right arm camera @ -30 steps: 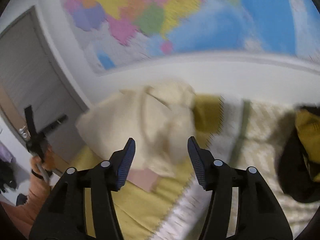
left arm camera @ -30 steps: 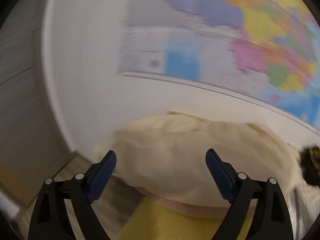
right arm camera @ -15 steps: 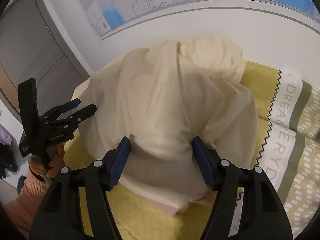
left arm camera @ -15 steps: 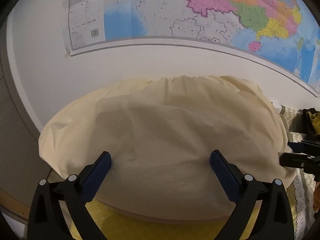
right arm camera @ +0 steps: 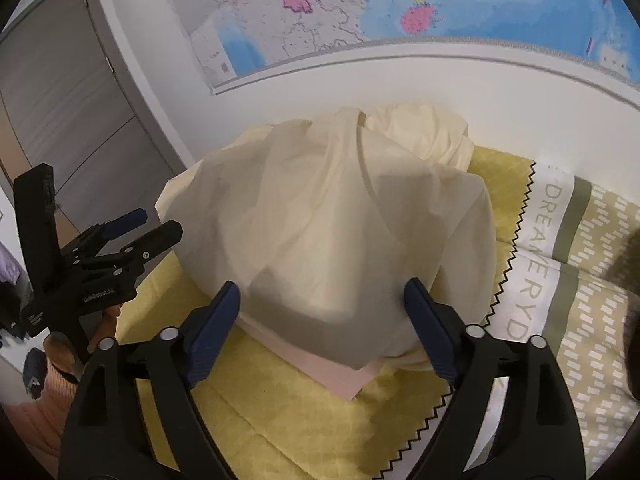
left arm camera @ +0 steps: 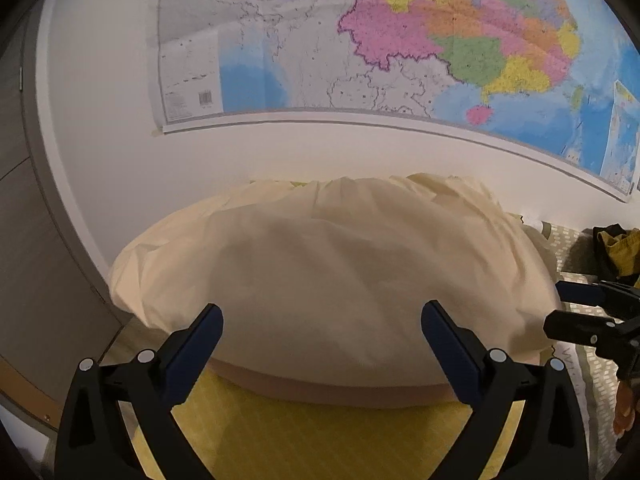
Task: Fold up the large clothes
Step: 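Release the cream shirt on the pink pillow and smooth it with both grippers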
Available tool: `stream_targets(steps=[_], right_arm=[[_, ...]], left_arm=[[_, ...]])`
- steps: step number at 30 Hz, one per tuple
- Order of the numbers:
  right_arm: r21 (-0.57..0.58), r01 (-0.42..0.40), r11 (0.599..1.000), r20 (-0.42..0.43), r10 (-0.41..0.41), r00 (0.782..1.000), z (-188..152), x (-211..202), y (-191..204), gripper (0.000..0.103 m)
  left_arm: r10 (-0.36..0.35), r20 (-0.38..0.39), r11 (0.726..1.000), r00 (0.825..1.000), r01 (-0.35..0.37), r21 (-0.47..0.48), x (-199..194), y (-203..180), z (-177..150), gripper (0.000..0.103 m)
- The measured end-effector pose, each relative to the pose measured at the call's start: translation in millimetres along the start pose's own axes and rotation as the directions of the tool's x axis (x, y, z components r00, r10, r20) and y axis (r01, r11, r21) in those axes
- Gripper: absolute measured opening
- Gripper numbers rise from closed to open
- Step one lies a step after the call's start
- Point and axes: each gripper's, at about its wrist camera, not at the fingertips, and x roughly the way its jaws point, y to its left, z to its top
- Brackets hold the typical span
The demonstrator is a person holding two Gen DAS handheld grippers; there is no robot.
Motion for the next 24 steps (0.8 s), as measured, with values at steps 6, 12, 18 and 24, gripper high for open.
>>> stream_targets(steps=[6,12,18,24], right_arm=[[-0.047,0.042,0.998,0.062,-0.039,0.997,-9.6,-17.2,19.6,0.097],[-0.087,0.082,0.993,0.076,-0.076,0.994,-36.1,-29.8,37.6,0.097],[-0.127,0.13,0.983,0.083,-0.12,0.989,-62.2,-45.0,45.0,0.097],[-0.115,0.118,0.986,0.077,-0.109,0.991,-80.0,-57.1,43.5,0.097]], left_arm=[[0.033,-0.011,0.999,0.999,-0.033,-0.033,-17.4,-7.0,-10.4,0.096],[0.032,-0.036,0.997,0.999,-0.034,-0.075,-35.8,-18.5,-28.3,0.096],[0.026,-0.064,0.995,0.998,-0.032,-0.095,-50.5,-30.2,-46.6,0.096],[0.033,-0.072,0.995,0.997,-0.039,-0.097,-64.2,-41.5,-59.9,0.096]])
